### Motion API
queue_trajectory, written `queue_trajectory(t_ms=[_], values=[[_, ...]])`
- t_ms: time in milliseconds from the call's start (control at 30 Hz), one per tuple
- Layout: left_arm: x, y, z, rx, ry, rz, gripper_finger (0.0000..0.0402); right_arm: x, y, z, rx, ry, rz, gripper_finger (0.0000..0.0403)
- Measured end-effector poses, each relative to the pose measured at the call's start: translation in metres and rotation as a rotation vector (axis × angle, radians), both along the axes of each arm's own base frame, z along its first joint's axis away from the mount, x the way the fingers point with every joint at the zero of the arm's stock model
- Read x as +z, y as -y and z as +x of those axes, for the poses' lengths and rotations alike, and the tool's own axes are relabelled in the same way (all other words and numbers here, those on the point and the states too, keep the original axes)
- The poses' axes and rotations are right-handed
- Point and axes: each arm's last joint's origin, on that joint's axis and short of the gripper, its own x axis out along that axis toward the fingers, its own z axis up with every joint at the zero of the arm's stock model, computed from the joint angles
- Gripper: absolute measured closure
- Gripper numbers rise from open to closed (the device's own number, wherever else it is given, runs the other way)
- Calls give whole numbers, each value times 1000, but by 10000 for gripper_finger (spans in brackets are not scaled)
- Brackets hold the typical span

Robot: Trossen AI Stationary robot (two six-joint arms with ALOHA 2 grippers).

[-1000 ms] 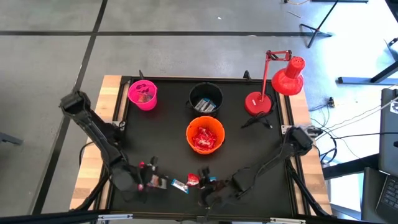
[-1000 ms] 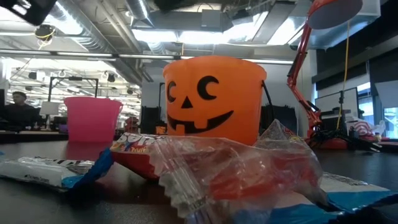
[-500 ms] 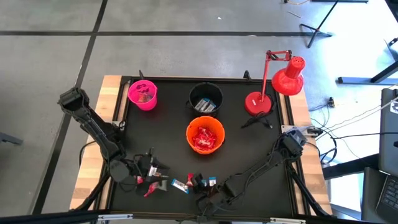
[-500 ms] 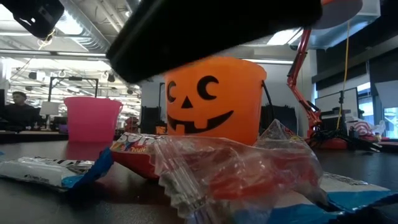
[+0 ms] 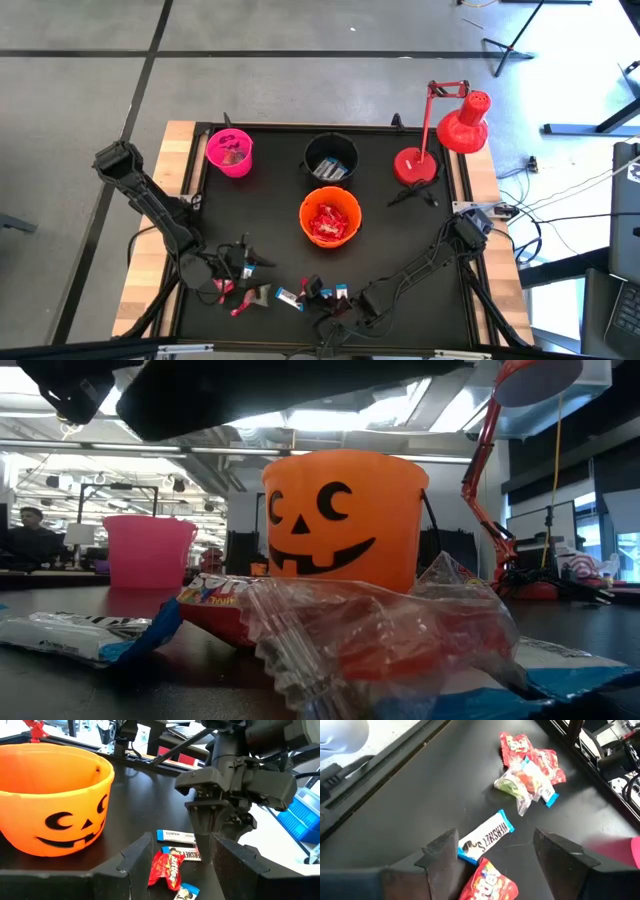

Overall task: Sort candy
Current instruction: Put the white chocolate into the black bucket

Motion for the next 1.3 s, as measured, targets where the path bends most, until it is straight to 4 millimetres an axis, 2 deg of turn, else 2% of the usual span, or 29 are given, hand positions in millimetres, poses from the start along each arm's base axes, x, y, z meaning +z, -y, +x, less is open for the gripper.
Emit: queue_trajectory(t_ms=[100, 200, 300, 533, 633, 767, 900, 1067, 1167, 1300], values=[[0, 0, 0, 0, 0, -7, 218, -5, -2, 3, 4, 12, 12, 158], [2, 0, 0, -3, 14, -25, 218, -23, -3, 4, 14, -31, -6, 167], [15, -2, -3, -43, 53, -76, 218, -39, -3, 4, 13, -74, -35, 172], [41, -13, -13, -53, 143, -109, 218, -40, -1, 6, 9, -66, -60, 173], [46, -15, -15, -47, 159, -113, 218, -41, 4, 9, 1, -65, -70, 173], [51, -18, -17, -49, 177, -134, 218, -59, 6, 11, 14, -110, -94, 173], [52, -17, -17, -65, 184, -133, 218, -68, 4, 12, 15, -114, -109, 174], [52, -17, -17, -63, 188, -131, 218, -69, 3, 13, 2, -93, -114, 175], [52, -17, -17, -63, 188, -131, 218, -70, 3, 13, 1, -93, -116, 192], [52, -17, -17, -63, 188, -131, 218, -71, 3, 13, 3, -98, -116, 245]])
